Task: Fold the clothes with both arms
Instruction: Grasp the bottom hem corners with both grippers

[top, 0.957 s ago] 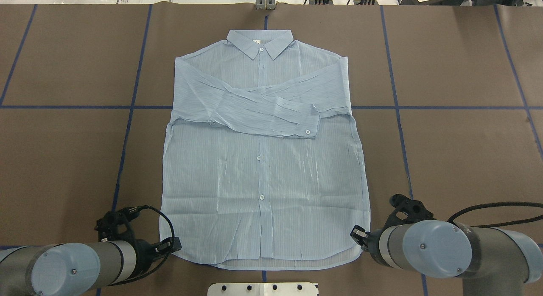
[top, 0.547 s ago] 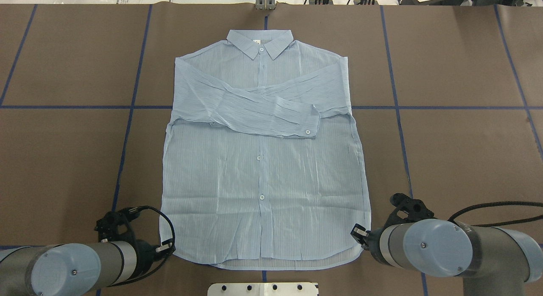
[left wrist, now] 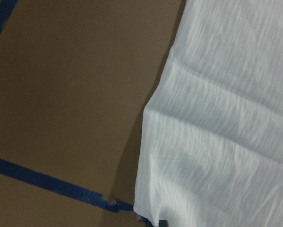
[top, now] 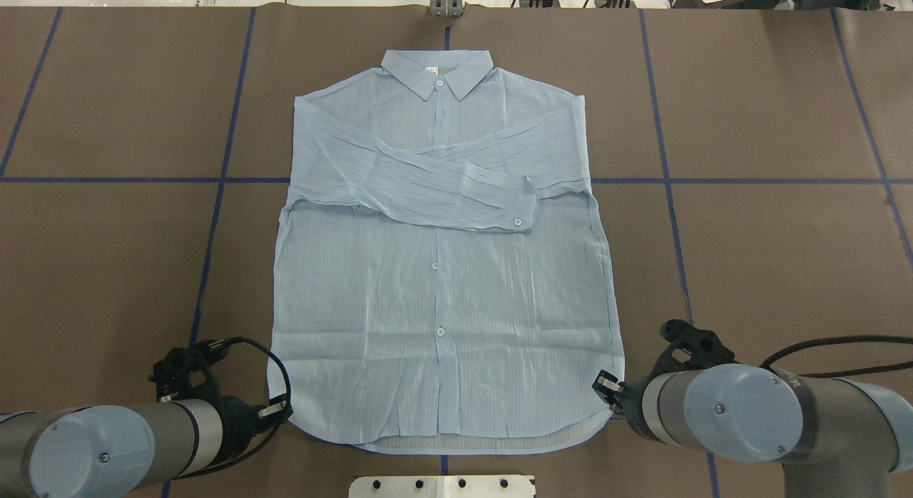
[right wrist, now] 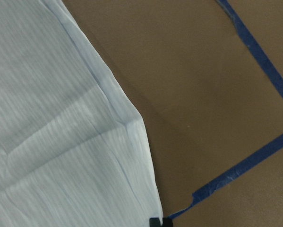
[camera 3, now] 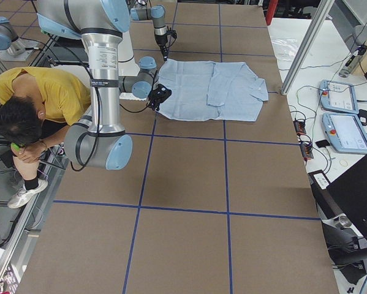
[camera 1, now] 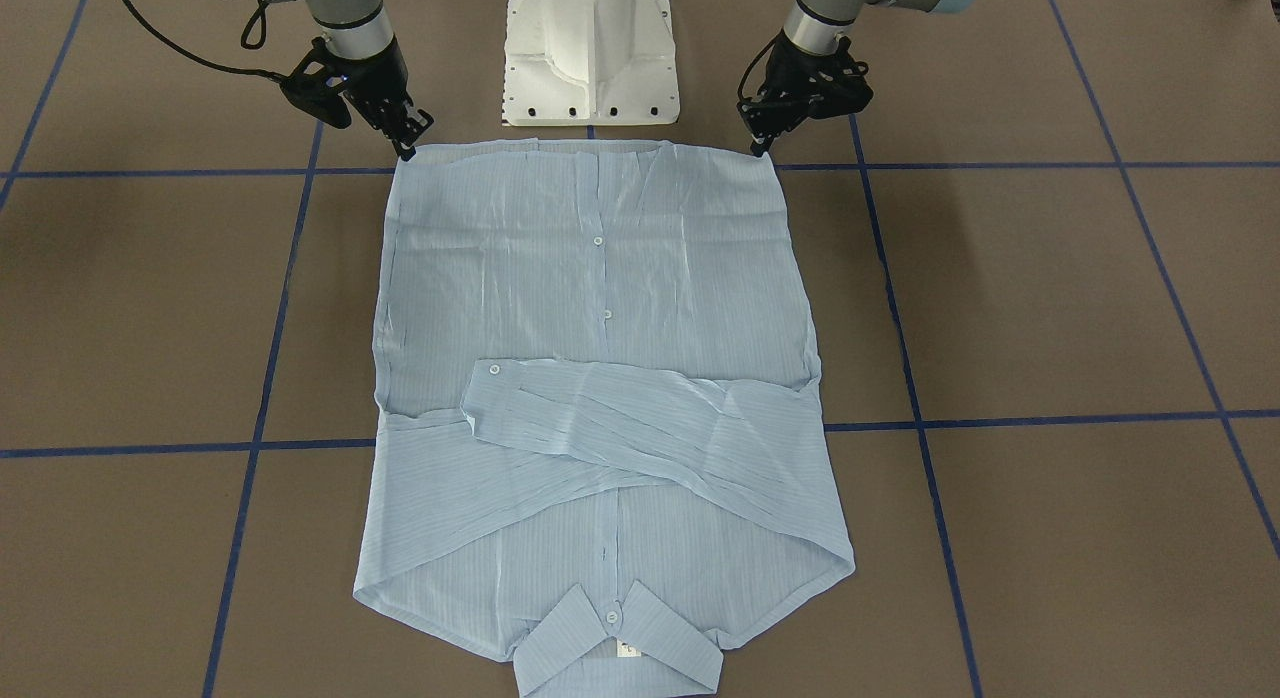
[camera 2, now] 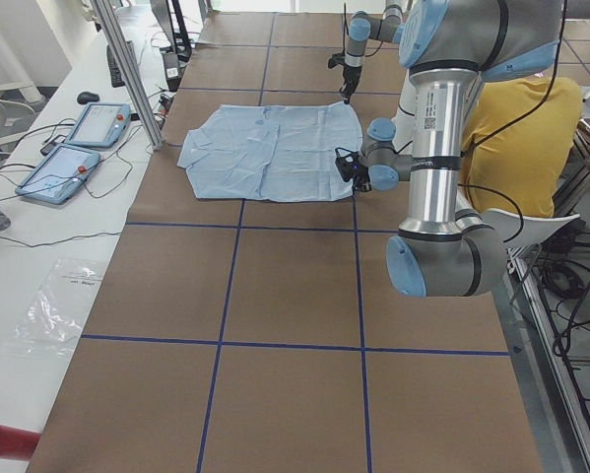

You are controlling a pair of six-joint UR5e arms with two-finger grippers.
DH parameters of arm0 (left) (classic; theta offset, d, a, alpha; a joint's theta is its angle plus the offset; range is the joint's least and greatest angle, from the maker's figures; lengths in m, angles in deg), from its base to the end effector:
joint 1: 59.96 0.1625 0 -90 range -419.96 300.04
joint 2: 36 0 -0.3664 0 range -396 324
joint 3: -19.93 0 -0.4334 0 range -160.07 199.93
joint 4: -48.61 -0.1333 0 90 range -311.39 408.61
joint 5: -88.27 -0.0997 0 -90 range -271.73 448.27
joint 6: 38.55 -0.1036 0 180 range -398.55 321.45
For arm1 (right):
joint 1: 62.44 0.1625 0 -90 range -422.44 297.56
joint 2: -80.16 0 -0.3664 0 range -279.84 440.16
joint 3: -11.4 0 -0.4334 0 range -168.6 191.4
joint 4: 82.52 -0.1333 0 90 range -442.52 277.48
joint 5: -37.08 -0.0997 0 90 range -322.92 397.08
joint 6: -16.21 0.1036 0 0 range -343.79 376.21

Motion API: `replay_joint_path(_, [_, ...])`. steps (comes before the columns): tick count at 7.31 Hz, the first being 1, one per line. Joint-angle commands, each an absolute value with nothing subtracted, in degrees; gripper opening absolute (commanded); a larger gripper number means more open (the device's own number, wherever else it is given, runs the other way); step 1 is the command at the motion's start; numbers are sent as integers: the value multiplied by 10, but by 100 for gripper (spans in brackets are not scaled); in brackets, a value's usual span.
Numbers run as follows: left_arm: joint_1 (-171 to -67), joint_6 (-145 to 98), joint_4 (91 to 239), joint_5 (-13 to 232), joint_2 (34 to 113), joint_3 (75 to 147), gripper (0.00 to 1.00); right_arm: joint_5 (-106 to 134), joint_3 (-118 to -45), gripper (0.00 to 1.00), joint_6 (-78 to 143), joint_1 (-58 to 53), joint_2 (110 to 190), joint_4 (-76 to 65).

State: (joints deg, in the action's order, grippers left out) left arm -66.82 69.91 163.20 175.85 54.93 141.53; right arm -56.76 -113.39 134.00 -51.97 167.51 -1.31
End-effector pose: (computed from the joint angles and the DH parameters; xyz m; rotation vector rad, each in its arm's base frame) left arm 0.4923 -0.1979 0.2683 -0.0628 1.0040 -0.4254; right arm -0.4733 -0.2160 0.2645 -0.1871 -0.8008 0.6034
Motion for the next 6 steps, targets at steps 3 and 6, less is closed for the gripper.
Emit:
replay_joint_path(3, [-645, 734, 1545, 1759, 550, 1528, 0, -577, -1244, 0, 1348, -537, 1745, -12])
replay_joint_path(6, [-679, 722, 1526, 1765, 578, 1591, 0, -560, -1263, 0, 1352, -494, 1746, -12])
